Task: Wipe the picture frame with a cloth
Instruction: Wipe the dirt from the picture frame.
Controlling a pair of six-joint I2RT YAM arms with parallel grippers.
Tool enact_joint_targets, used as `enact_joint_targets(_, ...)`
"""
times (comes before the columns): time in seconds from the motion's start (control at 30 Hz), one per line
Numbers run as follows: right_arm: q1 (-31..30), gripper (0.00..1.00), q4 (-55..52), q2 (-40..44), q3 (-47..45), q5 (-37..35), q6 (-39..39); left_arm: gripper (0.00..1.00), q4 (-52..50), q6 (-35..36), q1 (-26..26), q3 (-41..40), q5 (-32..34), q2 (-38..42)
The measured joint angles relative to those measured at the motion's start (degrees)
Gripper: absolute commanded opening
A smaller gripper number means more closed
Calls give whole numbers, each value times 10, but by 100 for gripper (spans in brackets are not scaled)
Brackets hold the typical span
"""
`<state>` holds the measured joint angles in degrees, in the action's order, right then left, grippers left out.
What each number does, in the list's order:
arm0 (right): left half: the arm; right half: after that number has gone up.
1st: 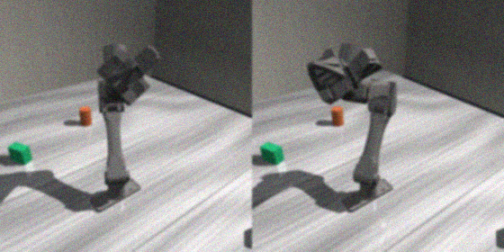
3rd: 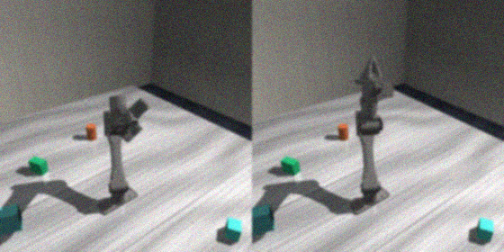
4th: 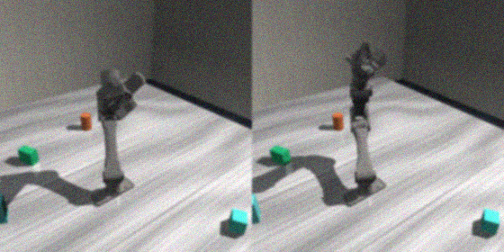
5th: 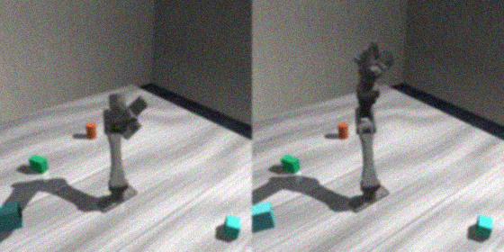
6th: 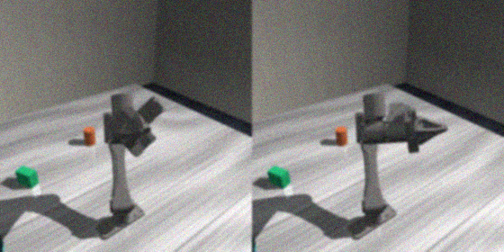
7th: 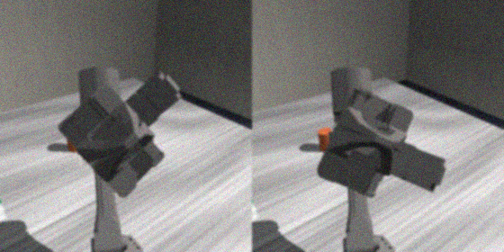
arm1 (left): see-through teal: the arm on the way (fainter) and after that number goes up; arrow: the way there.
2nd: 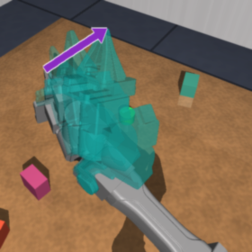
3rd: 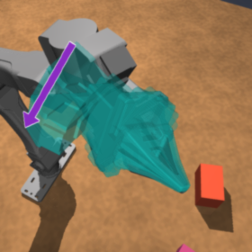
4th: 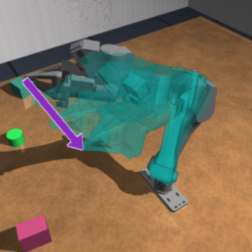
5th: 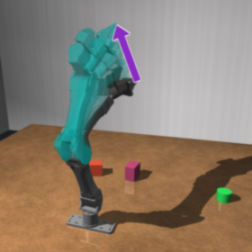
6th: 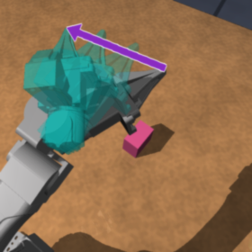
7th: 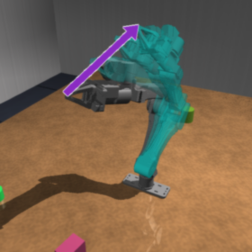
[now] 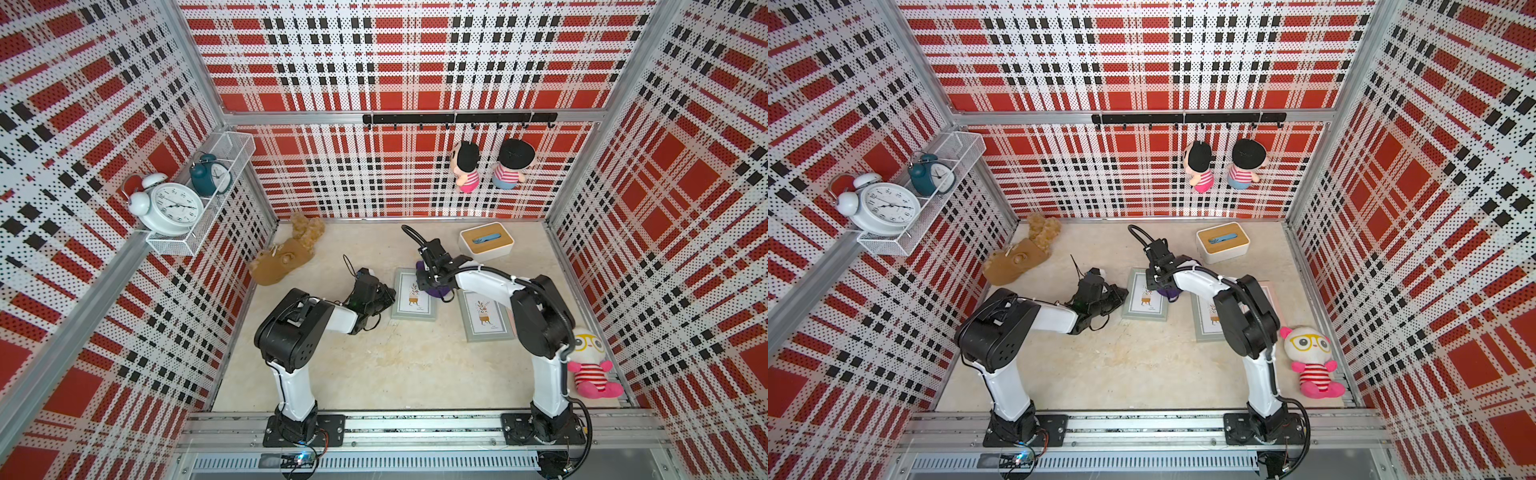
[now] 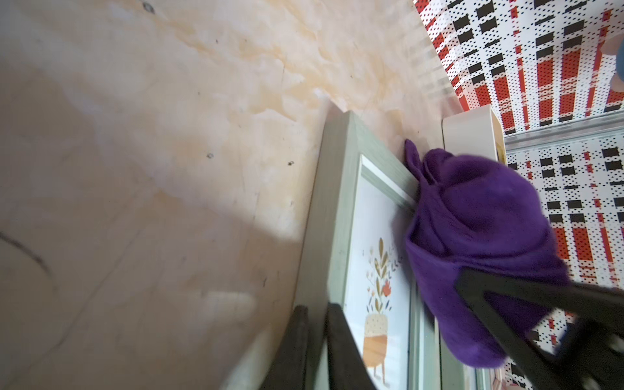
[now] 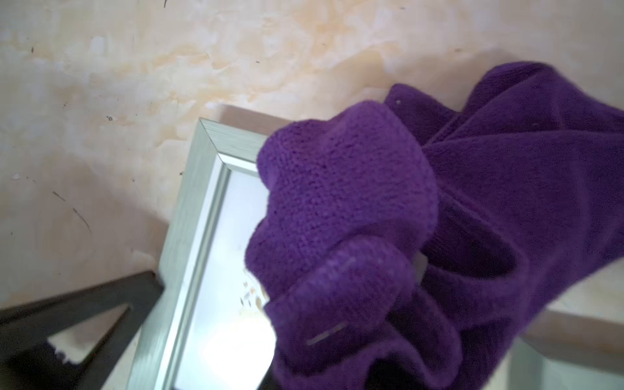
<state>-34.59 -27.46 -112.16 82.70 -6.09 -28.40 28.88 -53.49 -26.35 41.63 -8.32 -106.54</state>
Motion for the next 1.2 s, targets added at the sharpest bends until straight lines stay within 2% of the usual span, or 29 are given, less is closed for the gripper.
enact_joint_targets(0.17, 4, 0, -9, 39, -14, -7, -1, 15, -17, 8, 0, 8, 0, 1)
enact_joint_targets(0.43, -59, 0, -19, -7, -38, 39, 11, 15, -21, 11, -1, 10, 0, 2)
enact_joint_targets(0.67, -72, 0, -21, -16, -36, -8, 33, 15, -21, 11, -1, 10, 2, 2)
enact_joint_targets(0.77, -69, 0, -32, -18, -23, -33, 52, 15, -21, 11, -1, 10, 2, 1)
enact_joint_targets(0.87, -57, 0, -38, -57, 28, -51, 73, 15, -21, 11, -2, 11, 2, 1)
enact_joint_targets(1.0, -50, 0, -14, -100, 75, -42, 85, 15, -23, 12, -2, 12, 2, 0)
enact_joint_targets(1.1, -51, 0, 21, -86, 44, -25, 94, 15, -23, 12, -2, 12, 2, 0)
enact_joint_targets(1.2, -59, 0, 64, -36, -42, -6, 99, 15, -23, 12, -2, 12, 2, 0)
